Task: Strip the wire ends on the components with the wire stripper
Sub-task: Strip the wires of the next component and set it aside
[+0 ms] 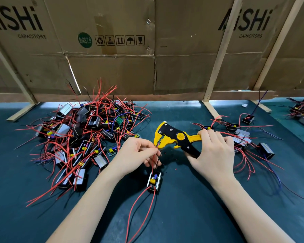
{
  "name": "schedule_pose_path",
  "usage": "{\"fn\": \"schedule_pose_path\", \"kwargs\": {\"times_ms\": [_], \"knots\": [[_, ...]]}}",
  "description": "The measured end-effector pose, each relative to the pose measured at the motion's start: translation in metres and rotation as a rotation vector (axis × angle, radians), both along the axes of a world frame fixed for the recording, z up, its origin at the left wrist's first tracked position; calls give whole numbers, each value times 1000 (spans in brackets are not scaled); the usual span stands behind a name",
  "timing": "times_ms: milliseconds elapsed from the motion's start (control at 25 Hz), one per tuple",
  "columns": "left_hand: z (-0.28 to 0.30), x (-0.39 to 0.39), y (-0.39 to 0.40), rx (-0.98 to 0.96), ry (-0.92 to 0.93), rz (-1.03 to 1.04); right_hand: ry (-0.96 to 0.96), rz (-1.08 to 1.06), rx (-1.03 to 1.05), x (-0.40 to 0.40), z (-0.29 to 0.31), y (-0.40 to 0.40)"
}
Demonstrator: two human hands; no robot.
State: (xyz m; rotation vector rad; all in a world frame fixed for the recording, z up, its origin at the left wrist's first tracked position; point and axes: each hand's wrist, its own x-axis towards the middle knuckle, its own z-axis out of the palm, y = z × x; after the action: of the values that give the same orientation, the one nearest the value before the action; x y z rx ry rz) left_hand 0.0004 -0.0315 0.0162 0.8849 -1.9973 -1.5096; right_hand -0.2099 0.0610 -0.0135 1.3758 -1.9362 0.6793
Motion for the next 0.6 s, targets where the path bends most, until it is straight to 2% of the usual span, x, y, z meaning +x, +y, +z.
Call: {"fn": "schedule_pose_path", "kwargs": {"times_ms": [600], "knots": [[2,2,0,22,-42,22,25,32,-33,-1,-2,-2]]}}
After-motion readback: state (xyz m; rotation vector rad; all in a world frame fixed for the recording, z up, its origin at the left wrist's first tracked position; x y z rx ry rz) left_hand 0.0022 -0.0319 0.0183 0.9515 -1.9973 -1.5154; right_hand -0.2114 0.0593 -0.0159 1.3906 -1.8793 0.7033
